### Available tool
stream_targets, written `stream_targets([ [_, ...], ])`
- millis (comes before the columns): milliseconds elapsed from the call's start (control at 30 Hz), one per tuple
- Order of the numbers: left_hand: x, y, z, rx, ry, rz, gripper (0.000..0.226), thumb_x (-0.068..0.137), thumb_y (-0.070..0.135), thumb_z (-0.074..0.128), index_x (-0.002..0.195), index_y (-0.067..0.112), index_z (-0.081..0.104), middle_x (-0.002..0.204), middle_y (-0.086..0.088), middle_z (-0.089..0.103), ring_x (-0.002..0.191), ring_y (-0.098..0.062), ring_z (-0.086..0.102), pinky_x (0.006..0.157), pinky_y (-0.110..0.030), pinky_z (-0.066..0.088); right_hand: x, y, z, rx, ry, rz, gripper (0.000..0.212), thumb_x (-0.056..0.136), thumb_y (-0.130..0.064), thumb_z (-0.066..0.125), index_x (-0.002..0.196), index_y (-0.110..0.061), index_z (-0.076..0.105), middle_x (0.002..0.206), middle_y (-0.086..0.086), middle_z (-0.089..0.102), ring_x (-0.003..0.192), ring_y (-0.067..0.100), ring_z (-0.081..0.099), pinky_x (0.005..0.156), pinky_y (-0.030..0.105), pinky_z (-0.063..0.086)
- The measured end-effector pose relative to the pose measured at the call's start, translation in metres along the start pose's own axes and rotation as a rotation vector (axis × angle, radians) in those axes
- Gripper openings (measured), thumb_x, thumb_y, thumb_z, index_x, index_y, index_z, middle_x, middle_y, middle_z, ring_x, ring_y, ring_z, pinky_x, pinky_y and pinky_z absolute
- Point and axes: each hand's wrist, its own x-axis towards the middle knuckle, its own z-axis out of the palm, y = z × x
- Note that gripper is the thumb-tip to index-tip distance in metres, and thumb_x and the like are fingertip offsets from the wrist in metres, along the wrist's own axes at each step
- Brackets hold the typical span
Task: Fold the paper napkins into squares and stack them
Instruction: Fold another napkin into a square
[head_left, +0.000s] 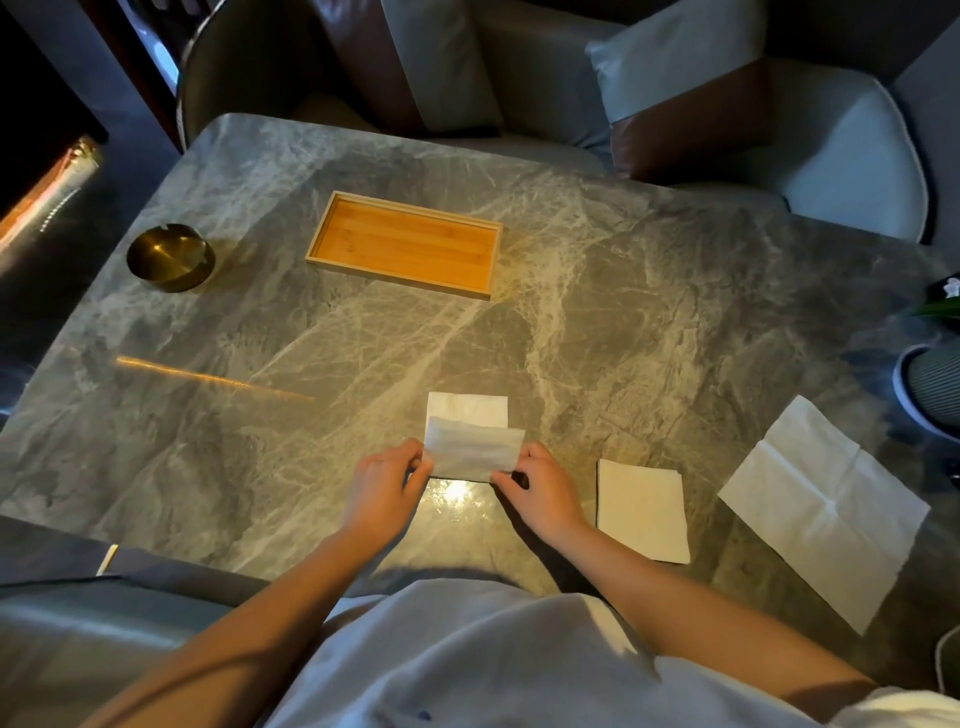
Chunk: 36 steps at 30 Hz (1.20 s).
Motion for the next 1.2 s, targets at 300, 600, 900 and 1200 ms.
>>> stream_targets([
  [300,0.001,-0.003,0.008,0.054,-0.015,-0.144,0.018,0.095,0.027,0.046,0.079,0.020,0.049,0.064,0.007,0.054,0.066,-0.017,0.053,0.066,-0.032,0.037,0.000,-0.003,-0.003,-0.001,0.033,0.074,0.033,0.089,-0.031,0.063,0.059,-0.031,0.047,0.077,-0.010,0.047,0.070,0.014,0.050,0.077,0.033,0.041],
  [600,0.007,-0.002,0.006,0.114,-0.021,-0.193,0.018,0.095,0.030,0.046,0.080,0.022,0.049,0.060,0.003,0.060,0.061,-0.017,0.054,0.073,-0.032,0.038,0.001,-0.003,-0.002,-0.022,0.038,0.085,0.028,0.089,-0.031,0.061,0.065,-0.019,0.053,0.077,-0.006,0.049,0.069,0.015,0.050,0.078,0.033,0.040],
  [900,0.010,-0.005,0.008,0.138,-0.018,-0.188,0.014,0.094,0.034,0.048,0.082,0.027,0.049,0.055,0.008,0.057,0.058,-0.014,0.055,0.080,-0.036,0.044,-0.002,0.001,-0.001,-0.079,0.043,0.028,0.028,0.091,-0.032,0.059,0.068,-0.016,0.057,0.078,-0.005,0.050,0.071,0.015,0.051,0.078,0.034,0.045],
  [1200,0.001,-0.002,0.020,0.360,0.081,0.087,0.050,0.090,0.036,0.048,0.135,0.020,0.034,0.140,-0.003,0.043,0.126,-0.024,0.042,0.106,-0.045,0.029,-0.002,-0.009,0.000,-0.344,0.228,-0.247,0.038,0.091,-0.033,0.055,0.126,-0.020,0.047,0.126,-0.001,0.054,0.115,0.019,0.049,0.096,0.038,0.040],
])
